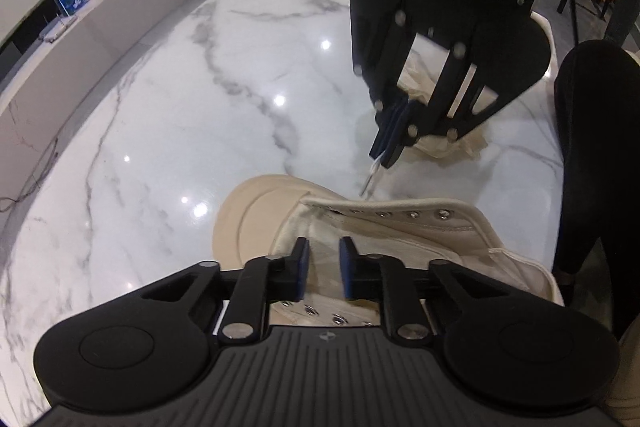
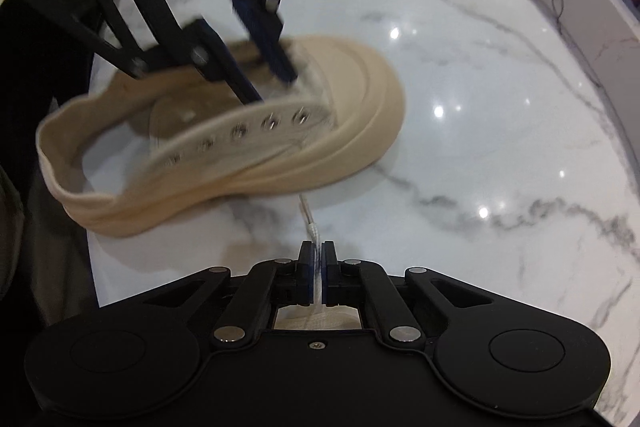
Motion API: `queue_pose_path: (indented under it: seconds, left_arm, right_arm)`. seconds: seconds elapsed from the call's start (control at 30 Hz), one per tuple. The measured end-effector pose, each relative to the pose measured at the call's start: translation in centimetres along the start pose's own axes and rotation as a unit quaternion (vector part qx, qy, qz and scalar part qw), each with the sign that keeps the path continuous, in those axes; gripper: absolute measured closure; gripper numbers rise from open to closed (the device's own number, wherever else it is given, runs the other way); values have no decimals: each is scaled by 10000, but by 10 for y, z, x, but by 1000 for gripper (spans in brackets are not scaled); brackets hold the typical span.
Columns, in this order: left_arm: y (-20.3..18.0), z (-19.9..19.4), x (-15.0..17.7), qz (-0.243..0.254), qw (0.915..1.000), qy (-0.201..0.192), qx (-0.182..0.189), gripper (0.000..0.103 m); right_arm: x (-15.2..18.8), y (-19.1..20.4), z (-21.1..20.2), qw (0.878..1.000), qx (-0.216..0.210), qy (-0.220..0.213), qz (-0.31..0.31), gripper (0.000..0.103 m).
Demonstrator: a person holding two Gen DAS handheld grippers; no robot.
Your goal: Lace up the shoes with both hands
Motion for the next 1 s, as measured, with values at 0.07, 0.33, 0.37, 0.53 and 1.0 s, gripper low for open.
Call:
queue_pose_path:
  seconds: [0.07,0.33,0.37,0.53,1.0]
  left_arm:
    - [1,0,-2,60,10000,-61,-7,92]
    - [-3,7,-5,391,9992,24,-41,92]
    - [-4,7,-5,392,9992,29,-15,92]
    - [-4,5,-6,331,9994,54,77,92]
    - [-2,10,-5,370,9992,99,105,92]
  right_arm:
    - [-3,-4,-11,10000,-13,-94,-3,101]
    - [-15,-9,-26,9995,-174,-211,-132,99]
    - [-17,-10,-23,9994,-187,-205,-199,97]
    - [-23,4,5,9978,-173,-14,-648,70]
    - [-20,15,33,9946,-112,370,-960,92]
Point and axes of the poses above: each gripper's, at about its wrist camera, not at the fingertips, and z roughly the way its jaws point, y to its left, x to its underside, the point moved 2 cm from there along z, roughly the way its jaws point, and after that the axes turned 12 degrees about x, right-handed, at the moved point
